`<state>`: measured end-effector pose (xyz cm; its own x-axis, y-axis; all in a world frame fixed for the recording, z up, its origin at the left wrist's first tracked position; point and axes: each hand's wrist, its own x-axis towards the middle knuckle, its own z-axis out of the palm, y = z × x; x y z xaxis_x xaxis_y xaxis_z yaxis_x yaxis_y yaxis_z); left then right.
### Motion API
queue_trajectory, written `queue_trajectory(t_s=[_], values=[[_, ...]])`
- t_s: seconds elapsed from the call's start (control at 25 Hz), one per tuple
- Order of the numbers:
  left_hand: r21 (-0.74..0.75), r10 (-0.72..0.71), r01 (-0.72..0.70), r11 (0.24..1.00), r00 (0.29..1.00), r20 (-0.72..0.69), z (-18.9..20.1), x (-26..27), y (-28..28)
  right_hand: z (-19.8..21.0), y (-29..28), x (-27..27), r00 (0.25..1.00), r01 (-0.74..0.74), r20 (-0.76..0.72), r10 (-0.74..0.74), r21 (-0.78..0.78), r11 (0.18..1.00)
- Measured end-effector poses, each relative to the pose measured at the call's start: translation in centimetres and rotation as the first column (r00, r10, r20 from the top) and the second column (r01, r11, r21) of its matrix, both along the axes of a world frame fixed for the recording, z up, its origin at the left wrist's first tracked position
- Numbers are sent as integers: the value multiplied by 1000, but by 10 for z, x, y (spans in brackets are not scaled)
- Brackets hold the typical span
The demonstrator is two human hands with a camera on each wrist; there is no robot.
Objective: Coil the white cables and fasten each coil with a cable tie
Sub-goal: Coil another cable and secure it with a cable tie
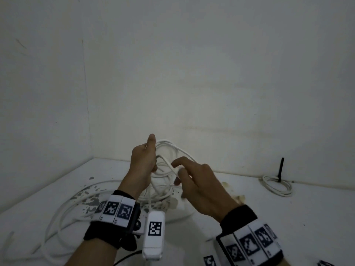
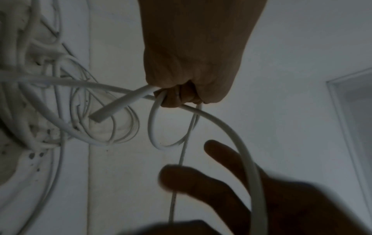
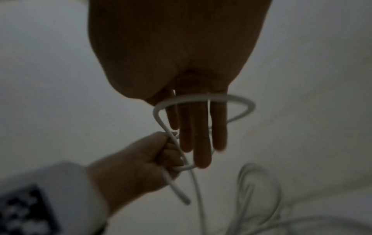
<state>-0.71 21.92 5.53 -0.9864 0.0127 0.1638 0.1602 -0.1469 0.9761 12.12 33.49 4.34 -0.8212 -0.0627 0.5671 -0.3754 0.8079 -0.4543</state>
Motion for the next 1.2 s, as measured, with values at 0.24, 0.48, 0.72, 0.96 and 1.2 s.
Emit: queue_trajectory(t_s=[0.24, 0.48, 0.72, 0.96, 1.2], values=[[-42, -5, 9, 999, 994, 110, -10, -6, 0, 27, -6, 12, 880, -323, 138, 454, -526, 787], [370, -317, 168, 914, 865, 389, -36, -23, -13, 69, 38, 30, 752, -611, -473, 459, -761, 217], [538, -314, 66, 840, 869, 383, -35, -30, -18, 46, 74, 15, 939, -335, -343, -32, -932, 139], [508, -271, 80, 858, 910, 314, -24, -26, -18, 21, 72, 3, 920, 242, 78, -385, -885, 397], [127, -201, 187, 974, 973, 113, 1, -1, -15, -5, 60, -4, 774, 575, 156, -613, 231, 785]])
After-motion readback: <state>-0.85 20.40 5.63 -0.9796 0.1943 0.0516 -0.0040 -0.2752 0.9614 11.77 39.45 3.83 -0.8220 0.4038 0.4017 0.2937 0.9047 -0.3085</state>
